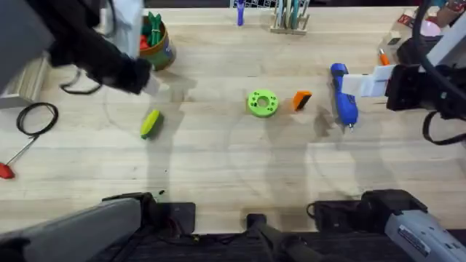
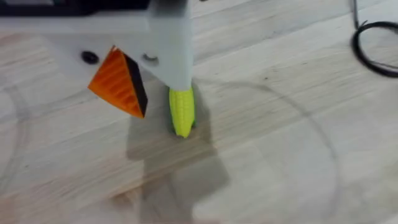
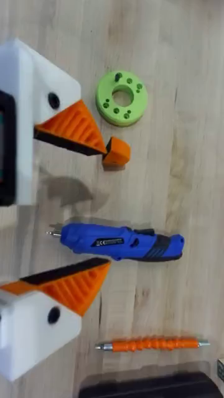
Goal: Pick up the gripper from the table and insert it into the empty holder that is missing its gripper. Then pick up a screw, insert it into the mounting hole, and use the screwdriver to tighten it. Finally, clean up the table by picking up the vegetable and placing it into the bucket.
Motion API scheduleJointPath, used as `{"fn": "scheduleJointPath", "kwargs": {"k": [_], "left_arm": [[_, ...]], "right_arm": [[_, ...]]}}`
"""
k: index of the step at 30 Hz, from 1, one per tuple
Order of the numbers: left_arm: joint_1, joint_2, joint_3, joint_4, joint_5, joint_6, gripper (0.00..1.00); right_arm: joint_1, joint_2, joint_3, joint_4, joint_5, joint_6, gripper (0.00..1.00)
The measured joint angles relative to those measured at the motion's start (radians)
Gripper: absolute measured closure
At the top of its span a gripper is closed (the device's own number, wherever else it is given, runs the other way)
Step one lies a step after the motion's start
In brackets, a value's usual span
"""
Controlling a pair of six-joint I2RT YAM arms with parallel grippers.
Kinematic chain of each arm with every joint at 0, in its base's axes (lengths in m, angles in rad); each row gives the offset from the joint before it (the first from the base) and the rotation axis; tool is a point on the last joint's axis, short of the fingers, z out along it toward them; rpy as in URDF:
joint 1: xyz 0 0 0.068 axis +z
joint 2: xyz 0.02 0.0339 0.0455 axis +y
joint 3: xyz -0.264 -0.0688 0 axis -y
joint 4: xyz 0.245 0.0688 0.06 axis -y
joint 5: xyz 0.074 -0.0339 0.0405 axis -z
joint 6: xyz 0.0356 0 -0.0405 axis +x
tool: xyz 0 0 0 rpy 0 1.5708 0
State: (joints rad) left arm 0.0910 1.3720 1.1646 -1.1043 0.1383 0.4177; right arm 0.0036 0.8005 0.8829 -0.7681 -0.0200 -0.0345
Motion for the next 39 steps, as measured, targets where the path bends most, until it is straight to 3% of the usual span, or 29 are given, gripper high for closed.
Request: {"fn": "scheduleJointPath", "kwargs": {"k": [5, 13, 14, 19, 20, 21, 39], "left_arm": [[0.000, -0.041, 0.084, -0.037, 0.001, -0.027, 0.986], [0.000, -0.047, 0.092, -0.043, 0.001, -0.037, 0.986], [0.000, -0.047, 0.092, -0.043, 0.000, -0.035, 0.950], [0.000, -0.047, 0.092, -0.036, 0.001, -0.037, 0.161], [0.000, -0.047, 0.092, -0.036, 0.001, -0.042, 0.057], [0.000, -0.047, 0.092, -0.036, 0.001, -0.042, 0.026], [0.000, -0.047, 0.092, -0.033, 0.001, -0.044, 0.015]], "right_arm": [[0.000, 0.000, 0.000, 0.000, 0.000, 0.000, 0.008], [0.000, 0.000, 0.000, -0.041, 0.000, 0.000, 0.009], [0.000, 0.000, 0.000, -0.049, 0.000, 0.000, 0.008], [0.000, 0.000, 0.000, -0.056, 0.000, 0.000, 0.009], [0.000, 0.000, 0.000, -0.056, 0.000, 0.000, 0.009], [0.000, 0.000, 0.000, -0.056, 0.000, 0.000, 0.009], [0.000, 0.000, 0.000, -0.056, 0.000, 0.000, 0.009]]}}
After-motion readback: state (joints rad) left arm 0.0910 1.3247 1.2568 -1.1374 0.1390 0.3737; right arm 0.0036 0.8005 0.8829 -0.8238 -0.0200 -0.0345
